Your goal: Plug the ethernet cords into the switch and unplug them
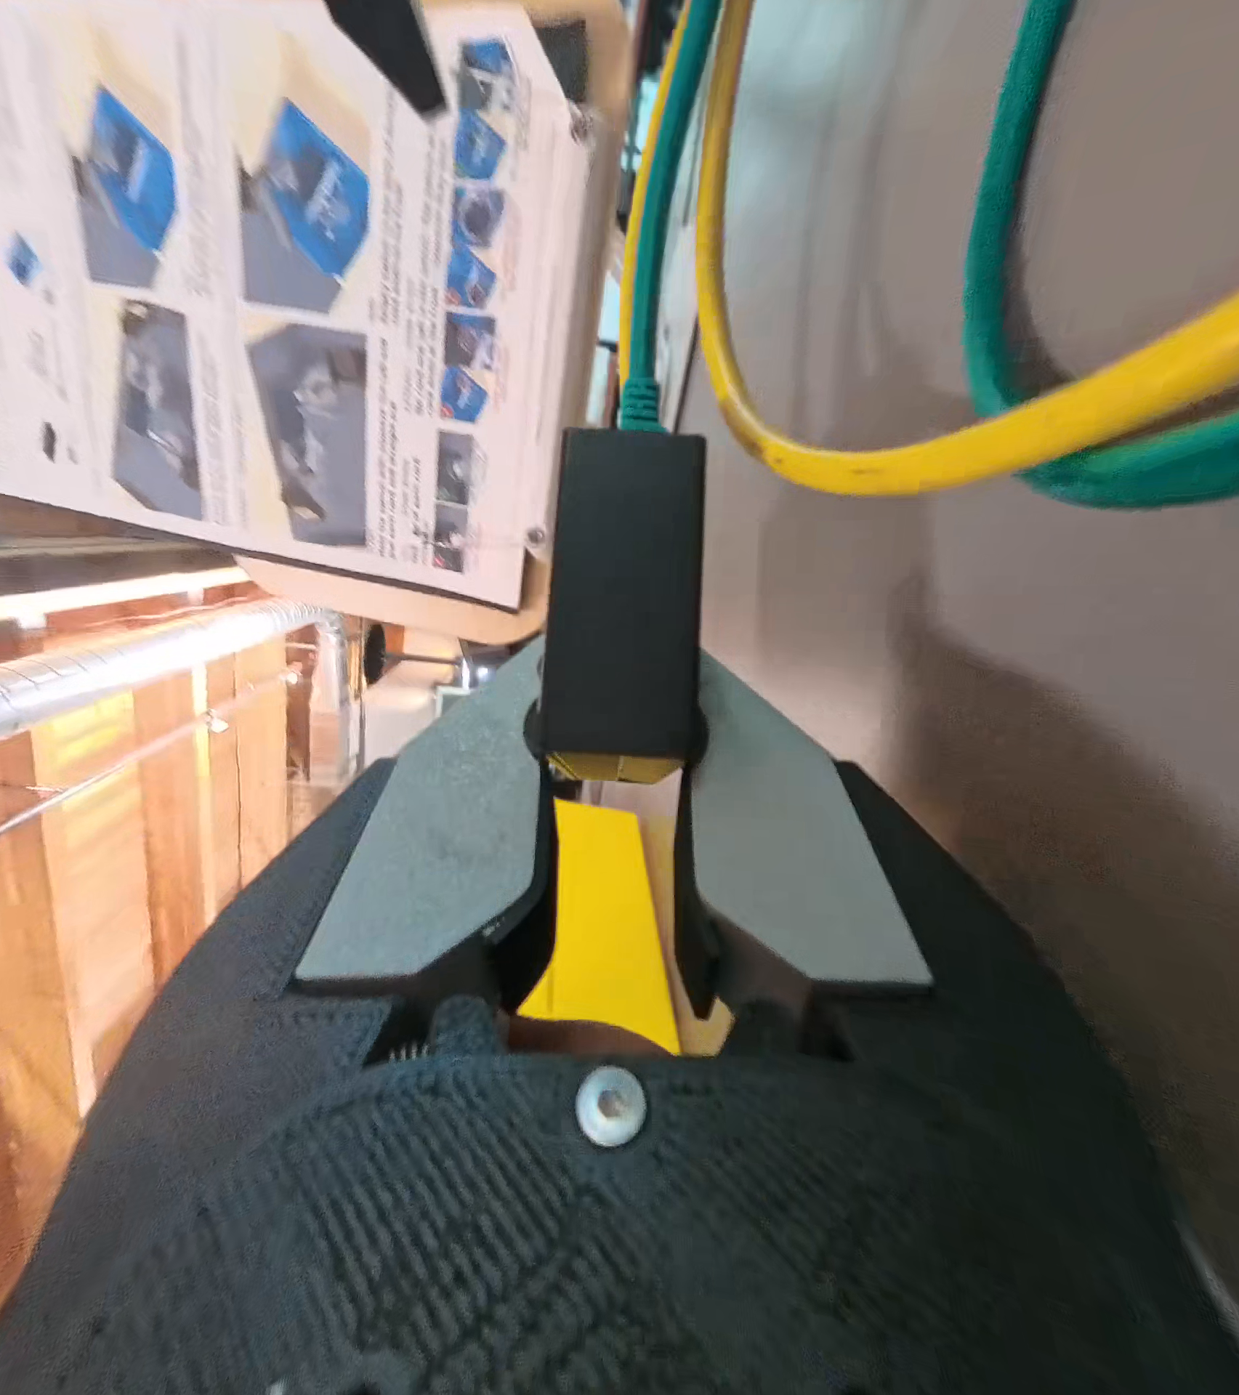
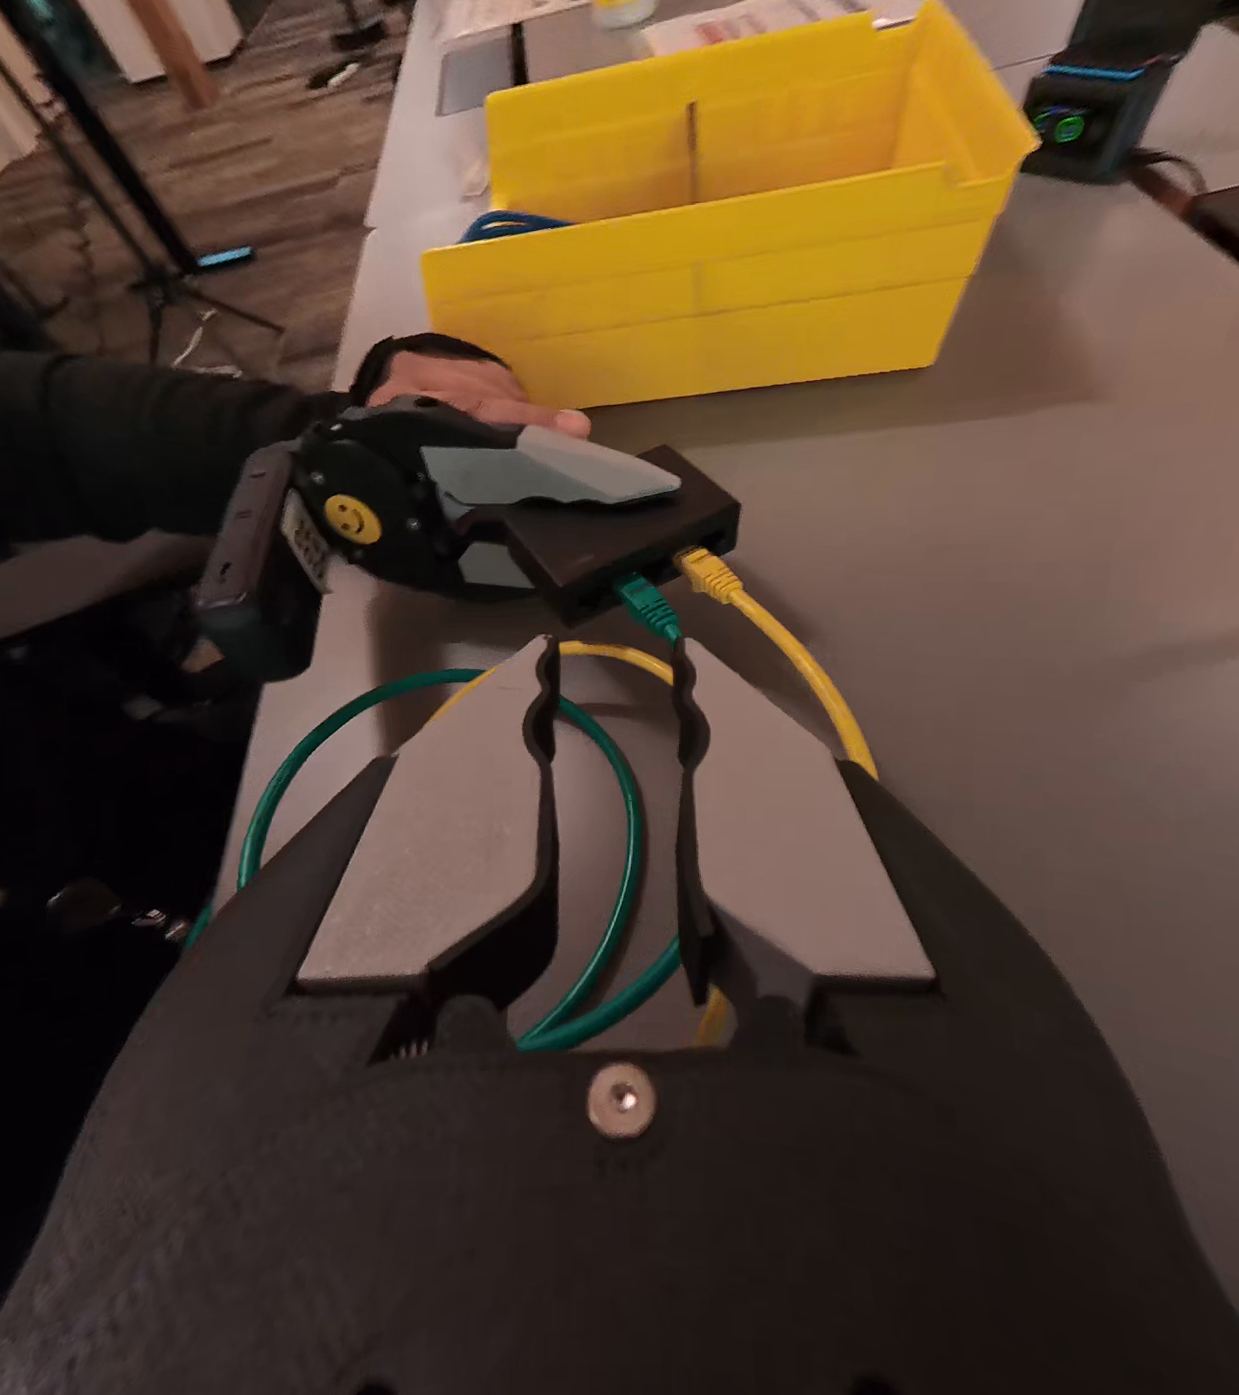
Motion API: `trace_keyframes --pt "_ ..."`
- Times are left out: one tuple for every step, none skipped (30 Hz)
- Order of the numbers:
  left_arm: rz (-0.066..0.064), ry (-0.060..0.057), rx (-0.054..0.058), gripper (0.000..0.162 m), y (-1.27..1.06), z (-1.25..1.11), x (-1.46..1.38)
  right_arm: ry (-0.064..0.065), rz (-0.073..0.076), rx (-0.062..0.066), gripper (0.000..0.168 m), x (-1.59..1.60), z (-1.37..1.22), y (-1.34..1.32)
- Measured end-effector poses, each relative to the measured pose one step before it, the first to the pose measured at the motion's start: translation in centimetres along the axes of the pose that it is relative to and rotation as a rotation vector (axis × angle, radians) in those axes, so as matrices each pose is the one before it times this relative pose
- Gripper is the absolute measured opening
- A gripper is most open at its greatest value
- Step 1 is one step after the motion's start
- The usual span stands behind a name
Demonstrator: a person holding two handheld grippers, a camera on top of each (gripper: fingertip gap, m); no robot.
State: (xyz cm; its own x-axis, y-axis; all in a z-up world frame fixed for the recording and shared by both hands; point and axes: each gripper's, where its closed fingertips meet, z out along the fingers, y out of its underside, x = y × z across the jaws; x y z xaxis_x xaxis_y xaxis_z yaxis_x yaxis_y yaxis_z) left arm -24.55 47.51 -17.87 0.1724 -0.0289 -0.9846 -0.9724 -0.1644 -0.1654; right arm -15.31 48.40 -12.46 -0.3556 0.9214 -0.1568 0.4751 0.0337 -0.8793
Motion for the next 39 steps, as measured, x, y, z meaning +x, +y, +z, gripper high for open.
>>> trace_keyframes --pt "0.0060 0.0217 -0.0197 0.028 0.420 0.183 0.561 0.0340 0.0012 0.0048 0.026 0.544 0.190 0.017" --pt "0.0011 0.0489 -0.0162 0.029 0.342 0.192 1.013 0.0335 -0.0001 -0.0009 0.026 0.537 0.204 0.163" --pt "-0.0516 0.0284 -0.0084 0.032 0.178 0.064 0.210 0.0274 0.0019 -0.0070 0.026 0.449 0.225 0.260" --pt "-0.0524 0.0425 -0.0012 0.034 0.128 0.027 0.488 0.0213 0.0047 -0.0075 0.027 0.371 0.241 0.287" --pt "-0.0619 0.0255 -0.0036 0.034 0.132 0.014 0.203 0.0175 0.0039 -0.0090 0.026 0.317 0.263 0.313" --pt "-0.0432 -0.0110 -0.0111 0.035 0.197 0.032 -0.387 0.0267 0.0006 -0.0151 0.025 0.428 0.241 0.351" --pt "-0.0245 0.0091 -0.0043 0.037 0.101 0.004 -0.044 0.0428 -0.0035 -0.0156 0.026 0.617 0.164 0.293" --pt "-0.0175 0.0023 -0.0015 0.037 0.048 -0.049 -0.092 0.0441 -0.0055 -0.0065 0.025 0.594 0.114 0.176" --pt "-0.0181 -0.0019 -0.0084 0.039 0.114 -0.019 -0.121 0.0275 -0.0005 0.0064 0.025 0.346 0.118 0.005" --pt "-0.0156 -0.0031 -0.0086 0.041 0.044 -0.044 -0.119 0.0054 0.0079 0.0168 0.025 0.033 0.169 -0.128" --pt "-0.0118 -0.0014 -0.0046 0.043 -0.016 -0.069 -0.037 -0.0089 0.0121 0.0191 0.025 -0.160 0.227 -0.154" --pt "-0.0081 -0.0023 -0.0042 0.044 -0.031 -0.093 -0.017 -0.0042 0.0108 0.0148 0.026 -0.053 0.283 -0.073" --pt "-0.0101 -0.0009 -0.0076 0.045 -0.015 -0.108 0.006 0.0130 0.0023 0.0043 0.027 0.208 0.282 0.097" --pt "-0.0183 0.0045 -0.0108 0.045 -0.028 -0.090 0.019 0.0295 -0.0095 -0.0092 0.027 0.456 0.252 0.317" --pt "-0.0295 0.0225 -0.0186 0.044 -0.023 -0.012 0.200 0.0345 -0.0167 -0.0176 0.027 0.529 0.249 0.487" --pt "-0.0424 0.0353 -0.0289 0.043 0.000 0.075 0.270 0.0365 -0.0150 -0.0177 0.027 0.535 0.238 0.545" --pt "-0.0407 0.0458 -0.0413 0.044 0.055 0.101 0.290 0.0377 -0.0115 -0.0154 0.028 0.536 0.264 0.561" --pt "-0.0324 0.0437 -0.0471 0.051 0.076 0.053 0.130 0.0346 -0.0109 -0.0199 0.028 0.467 0.292 0.629" --pt "-0.0245 0.0260 -0.0424 0.060 0.009 -0.140 -0.234 0.0374 -0.0093 -0.0272 0.029 0.496 0.294 0.676" --pt "-0.0149 0.0156 -0.0301 0.071 -0.109 -0.396 -0.468 0.0422 -0.0054 -0.0288 0.030 0.546 0.271 0.661" --pt "-0.0128 0.0072 -0.0056 0.075 -0.336 -0.717 -0.555 0.0356 -0.0011 -0.0247 0.033 0.459 0.263 0.573" --pt "-0.0083 0.0260 0.0014 0.079 -0.311 -0.904 -0.173 0.0172 -0.0003 -0.0195 0.035 0.185 0.249 0.474" --pt "-0.0082 0.0305 -0.0014 0.081 -0.160 -1.028 -0.019 0.0065 0.0005 -0.0146 0.035 0.053 0.204 0.369" --pt "-0.0094 0.0276 0.0063 0.082 -0.144 -1.176 0.067 0.0063 0.0017 -0.0122 0.035 0.078 0.155 0.303" --pt "-0.0085 0.0318 0.0135 0.082 -0.118 -1.330 0.237 0.0060 0.0011 -0.0086 0.035 0.097 0.104 0.200" --pt "-0.0122 0.0294 0.0219 0.081 -0.151 -1.480 0.216 0.0030 0.0002 -0.0018 0.035 0.059 0.031 0.072" --pt "-0.0223 0.0234 0.0315 0.074 -0.255 -1.662 0.015 0.0035 0.0014 0.0045 0.035 0.072 -0.029 -0.031" --pt "-0.0334 0.0361 0.0413 0.072 -0.402 -1.820 -0.009 0.0048 0.0040 0.0114 0.035 0.101 -0.096 -0.159" --pt "-0.0457 0.0293 0.0438 0.072 -0.472 -1.904 -0.322 0.0000 0.0052 0.0112 0.035 0.043 -0.121 -0.175" --pt "-0.0400 0.0145 0.0364 0.073 -0.394 -1.903 -0.712 -0.0055 0.0069 0.0068 0.035 -0.042 -0.086 -0.101" --pt "-0.0259 -0.0006 0.0242 0.073 -0.206 -1.834 -1.045 -0.0070 0.0079 0.0056 0.035 -0.075 -0.041 -0.052" --pt "-0.0058 -0.0083 0.0036 0.073 0.169 -1.633 -1.240 -0.0050 0.0063 0.0059 0.036 -0.040 -0.020 -0.046" --pt "0.0087 -0.0086 -0.0237 0.072 0.776 -1.317 -1.282 -0.0024 0.0038 0.0032 0.036 0.006 -0.012 -0.005" --pt "0.0082 0.0052 -0.0481 0.072 1.375 -0.929 -1.059 0.0011 0.0012 0.0023 0.037 0.052 -0.005 -0.020" --pt "-0.0024 0.0112 -0.0555 0.072 1.699 -0.492 -0.897 0.0031 -0.0002 0.0043 0.038 0.069 -0.037 -0.069" --pt "-0.0062 0.0122 -0.0560 0.071 1.864 -0.058 -0.801 0.0007 -0.0001 0.0041 0.038 0.028 -0.046 -0.075" --pt "-0.0063 0.0122 -0.0515 0.069 1.850 0.345 -0.676 -0.0015 0.0001 0.0026 0.038 -0.016 -0.052 -0.047" --pt "-0.0053 0.0093 -0.0478 0.068 1.798 0.688 -0.583 -0.0002 0.0006 0.0021 0.038 0.005 -0.040 -0.038" --pt "-0.0039 0.0084 -0.0629 0.067 1.996 0.895 -0.483 0.0001 0.0005 0.0032 0.038 0.004 -0.056 -0.050"
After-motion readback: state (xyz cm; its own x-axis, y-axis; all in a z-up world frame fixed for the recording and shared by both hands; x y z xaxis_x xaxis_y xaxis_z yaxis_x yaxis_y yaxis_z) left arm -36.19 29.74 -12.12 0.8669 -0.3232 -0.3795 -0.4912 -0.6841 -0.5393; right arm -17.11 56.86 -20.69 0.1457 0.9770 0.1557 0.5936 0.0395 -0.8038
